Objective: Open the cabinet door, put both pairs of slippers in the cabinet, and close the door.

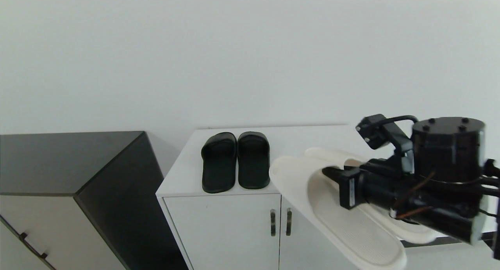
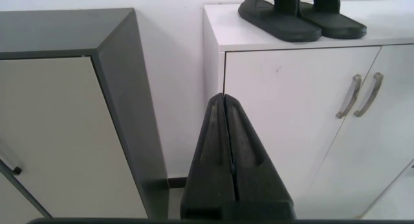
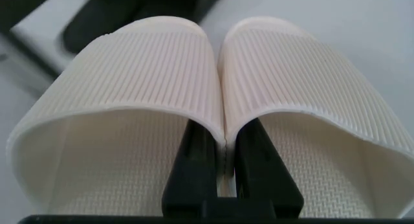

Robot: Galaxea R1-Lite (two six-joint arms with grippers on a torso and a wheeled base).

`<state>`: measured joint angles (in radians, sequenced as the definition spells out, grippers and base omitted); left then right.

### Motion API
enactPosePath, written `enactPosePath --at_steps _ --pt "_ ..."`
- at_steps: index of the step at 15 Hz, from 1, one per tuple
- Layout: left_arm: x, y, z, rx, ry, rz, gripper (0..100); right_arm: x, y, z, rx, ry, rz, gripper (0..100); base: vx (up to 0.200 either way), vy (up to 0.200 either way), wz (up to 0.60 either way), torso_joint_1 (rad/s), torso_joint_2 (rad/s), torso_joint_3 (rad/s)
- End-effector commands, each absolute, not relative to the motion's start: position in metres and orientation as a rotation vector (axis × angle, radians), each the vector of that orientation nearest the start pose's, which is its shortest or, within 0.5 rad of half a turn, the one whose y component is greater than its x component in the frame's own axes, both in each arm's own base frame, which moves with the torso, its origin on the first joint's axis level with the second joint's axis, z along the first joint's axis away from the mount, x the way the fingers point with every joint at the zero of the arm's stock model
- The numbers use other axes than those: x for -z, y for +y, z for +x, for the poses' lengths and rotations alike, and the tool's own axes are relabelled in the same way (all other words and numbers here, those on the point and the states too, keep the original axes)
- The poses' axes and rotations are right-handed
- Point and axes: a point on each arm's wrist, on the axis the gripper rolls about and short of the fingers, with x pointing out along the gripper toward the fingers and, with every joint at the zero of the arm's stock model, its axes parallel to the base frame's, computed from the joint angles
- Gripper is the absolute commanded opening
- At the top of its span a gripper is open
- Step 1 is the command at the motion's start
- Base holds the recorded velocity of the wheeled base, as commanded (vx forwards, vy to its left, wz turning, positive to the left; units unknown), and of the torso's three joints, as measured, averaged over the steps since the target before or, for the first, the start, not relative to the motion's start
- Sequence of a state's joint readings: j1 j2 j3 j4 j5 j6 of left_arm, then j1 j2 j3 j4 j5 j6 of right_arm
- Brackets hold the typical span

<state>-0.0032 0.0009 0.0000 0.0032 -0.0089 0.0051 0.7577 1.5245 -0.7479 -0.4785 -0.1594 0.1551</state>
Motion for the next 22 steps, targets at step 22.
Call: enactPosePath --at_steps 22 --pt "-0.075 0.0 -0.023 0.012 0.005 0.0 0 -0.19 0.147 0.144 -0.758 0.353 0.02 0 -0.064 0.0 0.0 0.001 0.0 0.001"
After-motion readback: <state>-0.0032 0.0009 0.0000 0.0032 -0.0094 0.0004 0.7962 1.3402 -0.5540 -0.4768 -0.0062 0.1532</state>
